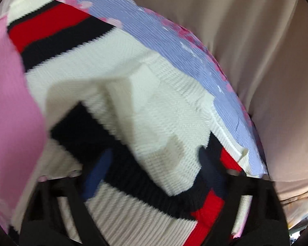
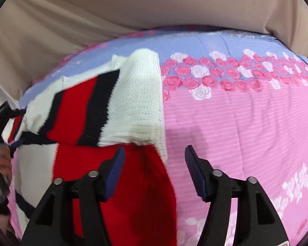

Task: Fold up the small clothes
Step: 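Fold the sleeve across the sweater body with the right gripper and release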

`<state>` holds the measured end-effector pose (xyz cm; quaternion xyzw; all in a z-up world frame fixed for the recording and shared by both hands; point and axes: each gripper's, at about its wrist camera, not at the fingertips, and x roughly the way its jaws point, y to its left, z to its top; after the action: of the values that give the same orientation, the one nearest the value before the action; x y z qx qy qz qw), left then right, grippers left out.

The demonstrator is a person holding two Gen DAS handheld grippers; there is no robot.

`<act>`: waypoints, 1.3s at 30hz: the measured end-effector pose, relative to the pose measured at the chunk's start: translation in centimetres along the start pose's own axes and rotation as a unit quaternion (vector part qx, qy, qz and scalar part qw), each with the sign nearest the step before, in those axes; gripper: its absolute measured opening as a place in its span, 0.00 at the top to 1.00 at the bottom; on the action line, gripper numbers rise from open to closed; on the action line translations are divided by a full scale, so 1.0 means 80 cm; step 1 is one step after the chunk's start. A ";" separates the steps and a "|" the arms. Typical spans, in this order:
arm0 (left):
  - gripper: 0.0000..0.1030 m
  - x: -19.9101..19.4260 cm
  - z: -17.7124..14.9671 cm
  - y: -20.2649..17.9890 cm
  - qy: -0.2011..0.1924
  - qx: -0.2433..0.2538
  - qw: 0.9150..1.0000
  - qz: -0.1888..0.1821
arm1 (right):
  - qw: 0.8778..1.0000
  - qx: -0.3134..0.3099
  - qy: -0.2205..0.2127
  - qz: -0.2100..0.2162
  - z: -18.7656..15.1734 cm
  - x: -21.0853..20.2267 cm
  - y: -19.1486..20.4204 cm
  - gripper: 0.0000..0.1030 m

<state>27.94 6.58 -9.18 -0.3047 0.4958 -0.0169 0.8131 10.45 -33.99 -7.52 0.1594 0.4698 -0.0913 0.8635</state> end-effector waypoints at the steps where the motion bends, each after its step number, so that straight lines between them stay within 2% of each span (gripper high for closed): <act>1: 0.50 0.004 0.000 -0.003 0.000 0.004 1.000 0.001 | 1.000 -0.005 0.003 -0.001 0.004 0.014 0.000 0.41; 2: 0.70 0.005 0.000 -0.006 -0.001 0.005 1.000 0.002 | 1.000 -0.013 0.004 -0.004 0.005 0.019 -0.002 0.41; 3: 0.80 0.005 -0.001 -0.009 -0.005 0.008 1.000 0.004 | 1.000 -0.024 0.003 -0.008 0.008 0.026 0.005 0.45; 4: 0.92 0.001 -0.002 -0.011 -0.013 0.009 1.000 0.003 | 0.999 -0.032 0.004 -0.004 0.014 0.034 0.004 0.71; 5: 0.93 -0.006 -0.002 -0.011 -0.023 0.009 1.000 0.000 | 0.999 -0.031 0.005 0.009 0.016 0.034 0.013 0.82; 7: 0.94 -0.017 -0.005 -0.009 -0.038 0.011 0.999 -0.001 | 0.999 -0.011 -0.023 0.024 0.023 0.016 0.011 0.87; 9: 0.94 -0.006 -0.013 -0.003 -0.026 0.021 0.999 0.012 | 0.998 0.014 -0.048 0.029 0.027 -0.003 -0.014 0.88; 10: 0.94 0.003 -0.018 0.000 -0.017 0.020 0.999 0.024 | 0.998 0.023 -0.041 0.029 0.025 0.002 -0.025 0.88; 12: 0.93 0.006 -0.029 0.003 -0.031 0.023 0.999 0.021 | 1.000 0.019 -0.006 0.016 0.016 0.030 -0.030 0.88; 14: 0.90 0.000 -0.028 0.004 -0.025 0.019 0.999 0.011 | 1.000 0.006 -0.010 0.013 0.015 0.030 -0.025 0.86; 16: 0.85 -0.025 -0.021 0.019 -0.039 0.001 0.999 -0.008 | 1.000 0.010 -0.012 0.008 0.024 0.016 -0.020 0.82; 17: 0.70 -0.043 -0.012 0.030 -0.057 -0.008 0.998 -0.012 | 1.000 0.015 -0.019 0.003 0.026 0.004 -0.018 0.81; 18: 0.59 -0.062 0.002 0.046 -0.077 -0.018 0.997 -0.011 | 0.999 0.016 -0.028 -0.006 0.029 -0.005 -0.013 0.77; 19: 0.39 -0.075 0.012 0.059 -0.092 -0.026 0.995 -0.005 | 0.999 0.015 -0.037 -0.009 0.028 -0.018 -0.010 0.72; 20: 0.30 -0.089 0.028 0.078 -0.112 -0.038 0.993 0.009 | 0.999 0.015 -0.042 -0.006 0.025 -0.031 -0.006 0.65; 23: 0.26 -0.119 0.093 0.156 -0.155 -0.086 0.982 0.066 | 0.999 0.004 -0.040 0.015 0.004 -0.064 0.018 0.55; 27: 0.25 -0.121 0.168 0.267 -0.165 -0.176 0.964 0.111 | 0.999 -0.016 -0.001 0.032 -0.036 -0.069 0.055 0.52; 28: 0.26 -0.114 0.186 0.291 -0.163 -0.193 0.961 0.116 | 0.999 -0.020 0.011 0.036 -0.047 -0.069 0.065 0.52; 31: 0.37 -0.092 0.213 0.320 -0.148 -0.194 0.963 0.116 | 0.997 -0.032 0.046 0.045 -0.079 -0.071 0.097 0.51; 32: 0.49 -0.090 0.214 0.313 -0.161 -0.186 0.962 0.119 | 0.997 -0.035 0.053 0.044 -0.087 -0.072 0.105 0.51; 33: 0.61 -0.087 0.219 0.313 -0.154 -0.183 0.964 0.112 | 0.997 -0.039 0.058 0.044 -0.092 -0.070 0.112 0.51; 34: 0.91 -0.077 0.226 0.312 -0.125 -0.189 0.969 0.096 | 0.996 -0.045 0.064 0.045 -0.095 -0.070 0.120 0.51; 35: 0.93 -0.077 0.228 0.307 -0.120 -0.190 0.969 0.099 | 0.996 -0.049 0.066 0.045 -0.098 -0.070 0.126 0.50; 37: 0.94 -0.099 0.232 0.279 -0.153 -0.157 0.970 0.103 | 0.995 -0.054 0.067 0.050 -0.099 -0.072 0.134 0.50; 39: 0.94 -0.135 0.231 0.204 -0.189 -0.074 0.975 0.089 | 0.996 -0.053 0.057 0.050 -0.095 -0.077 0.135 0.50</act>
<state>33.04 32.29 -2.98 -0.3159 0.3581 0.1504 0.8657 4.51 -21.14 -4.18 0.1412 0.5139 -0.0135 0.8461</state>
